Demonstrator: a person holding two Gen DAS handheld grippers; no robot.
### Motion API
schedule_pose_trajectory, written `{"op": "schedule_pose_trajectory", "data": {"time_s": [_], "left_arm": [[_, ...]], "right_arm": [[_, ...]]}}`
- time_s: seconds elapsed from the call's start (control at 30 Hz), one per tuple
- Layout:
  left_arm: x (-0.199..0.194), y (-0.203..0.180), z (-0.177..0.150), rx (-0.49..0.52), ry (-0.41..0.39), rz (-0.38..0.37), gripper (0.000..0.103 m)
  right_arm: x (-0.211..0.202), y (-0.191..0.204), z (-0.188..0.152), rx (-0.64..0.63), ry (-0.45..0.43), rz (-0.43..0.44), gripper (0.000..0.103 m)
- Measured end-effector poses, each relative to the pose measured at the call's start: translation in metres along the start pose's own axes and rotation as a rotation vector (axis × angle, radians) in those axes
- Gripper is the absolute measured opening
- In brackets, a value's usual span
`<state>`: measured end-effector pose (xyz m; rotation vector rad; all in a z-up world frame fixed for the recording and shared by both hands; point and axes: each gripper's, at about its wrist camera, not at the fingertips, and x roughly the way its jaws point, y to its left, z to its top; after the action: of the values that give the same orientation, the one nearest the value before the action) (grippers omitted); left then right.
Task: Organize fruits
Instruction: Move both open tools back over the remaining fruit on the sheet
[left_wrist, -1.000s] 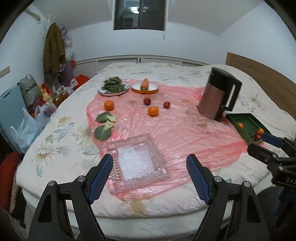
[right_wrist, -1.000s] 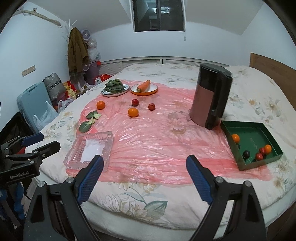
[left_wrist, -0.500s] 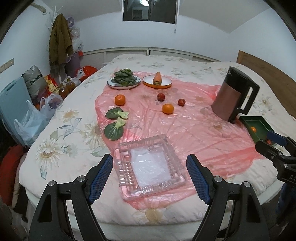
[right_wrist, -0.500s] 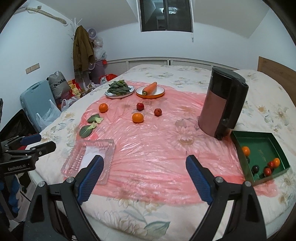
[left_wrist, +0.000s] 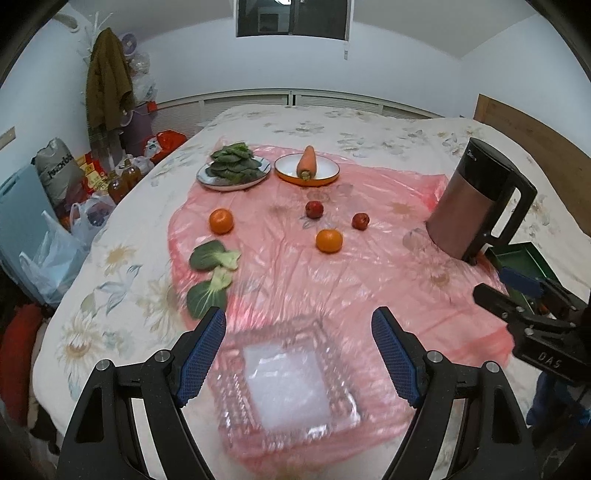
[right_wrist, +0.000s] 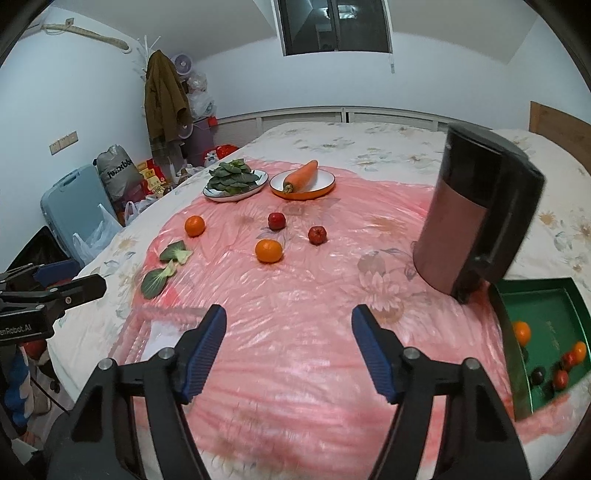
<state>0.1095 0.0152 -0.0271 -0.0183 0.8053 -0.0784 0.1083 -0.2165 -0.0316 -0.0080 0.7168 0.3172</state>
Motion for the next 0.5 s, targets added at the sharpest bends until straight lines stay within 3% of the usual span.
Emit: {"op": "schedule_pose_trajectory", "data": {"time_s": [0.33, 0.5], "left_arm": [[0.068, -0.019, 0.034, 0.028, 0.058, 0.001, 0.076], [0.109, -0.028, 0.044, 0.046, 0.11, -0.013, 0.07]], "right_arm": [[0.065, -0.021, 0.029, -0.008, 0.032, 0.039, 0.096], [0.096, -0.031, 0.042, -0.005, 0.046, 0.051, 0.093]]}}
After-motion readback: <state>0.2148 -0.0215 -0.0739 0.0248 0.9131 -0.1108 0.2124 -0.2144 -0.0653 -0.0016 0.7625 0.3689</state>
